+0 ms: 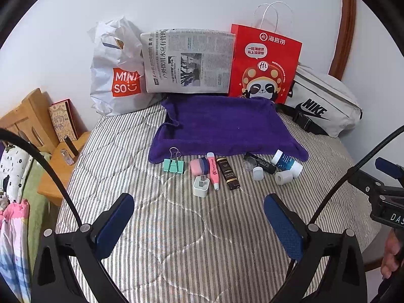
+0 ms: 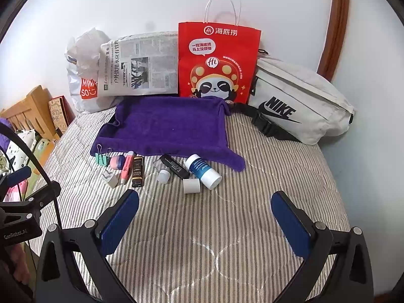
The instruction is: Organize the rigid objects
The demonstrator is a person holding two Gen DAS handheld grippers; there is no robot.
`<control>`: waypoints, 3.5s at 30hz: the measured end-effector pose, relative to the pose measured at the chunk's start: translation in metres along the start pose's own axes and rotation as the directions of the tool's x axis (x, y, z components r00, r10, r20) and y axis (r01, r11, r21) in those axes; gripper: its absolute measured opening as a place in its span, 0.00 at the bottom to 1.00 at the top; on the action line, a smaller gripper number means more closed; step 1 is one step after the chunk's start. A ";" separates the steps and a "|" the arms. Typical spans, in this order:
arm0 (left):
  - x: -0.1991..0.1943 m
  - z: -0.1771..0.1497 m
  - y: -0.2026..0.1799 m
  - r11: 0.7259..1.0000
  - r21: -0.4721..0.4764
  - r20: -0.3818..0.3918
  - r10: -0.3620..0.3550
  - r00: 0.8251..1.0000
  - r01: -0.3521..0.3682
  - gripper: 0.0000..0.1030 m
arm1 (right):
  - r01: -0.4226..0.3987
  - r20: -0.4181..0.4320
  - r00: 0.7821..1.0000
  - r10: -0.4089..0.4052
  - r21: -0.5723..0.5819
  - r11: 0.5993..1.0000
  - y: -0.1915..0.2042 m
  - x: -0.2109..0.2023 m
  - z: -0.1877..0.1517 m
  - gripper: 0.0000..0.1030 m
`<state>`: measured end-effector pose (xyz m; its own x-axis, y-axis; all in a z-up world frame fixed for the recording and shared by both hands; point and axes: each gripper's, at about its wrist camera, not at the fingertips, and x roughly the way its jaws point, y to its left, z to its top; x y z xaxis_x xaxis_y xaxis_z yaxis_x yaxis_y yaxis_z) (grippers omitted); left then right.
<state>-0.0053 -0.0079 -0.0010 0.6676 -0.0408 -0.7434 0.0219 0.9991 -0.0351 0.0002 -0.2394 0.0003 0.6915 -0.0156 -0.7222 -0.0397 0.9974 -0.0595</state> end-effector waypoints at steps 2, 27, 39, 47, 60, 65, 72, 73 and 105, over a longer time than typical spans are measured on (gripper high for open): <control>0.000 0.000 0.000 1.000 -0.002 -0.001 0.001 1.000 -0.001 1.00 | -0.002 -0.005 1.000 0.002 -0.004 1.000 0.000 0.001 -0.001 1.00; 0.009 0.000 0.003 1.000 0.011 -0.015 0.005 1.000 -0.005 1.00 | -0.043 -0.026 0.999 0.043 0.010 0.999 -0.002 0.015 -0.001 1.00; 0.071 0.000 0.030 0.999 -0.009 -0.092 0.041 0.995 -0.042 1.00 | -0.059 -0.083 0.995 0.063 0.055 0.997 -0.016 0.056 -0.006 1.00; 0.121 0.007 0.055 0.998 0.019 -0.132 0.061 0.989 -0.059 1.00 | -0.059 -0.099 0.993 0.064 0.055 0.997 -0.021 0.075 -0.006 0.99; 0.197 0.014 0.072 0.998 0.034 -0.182 -0.043 0.982 0.050 0.90 | -0.077 -0.200 0.975 0.097 0.109 0.991 -0.031 0.112 -0.021 0.98; 0.208 0.015 0.073 0.995 0.038 -0.163 -0.084 0.983 0.091 0.81 | -0.070 -0.209 0.974 0.093 0.114 0.991 -0.032 0.116 -0.022 0.98; 0.213 0.019 0.068 0.991 0.060 -0.135 -0.108 0.985 0.117 0.73 | -0.077 -0.228 0.969 0.099 0.103 0.992 -0.026 0.127 -0.022 0.98; 0.213 0.020 0.068 0.991 0.056 -0.133 -0.112 0.985 0.121 0.69 | -0.078 -0.231 0.968 0.099 0.100 0.992 -0.025 0.129 -0.023 0.98; 0.183 -0.011 0.079 0.993 0.096 -0.136 -0.054 0.989 0.068 0.39 | -0.094 -0.208 0.973 0.102 0.044 0.995 -0.035 0.169 -0.008 0.87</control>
<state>0.1103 0.0639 -0.1472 0.5582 -0.0957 -0.8242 0.1382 0.9902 -0.0214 0.1131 -0.2775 -0.1253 0.5186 0.0716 -0.8520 -0.0727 0.9966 0.0395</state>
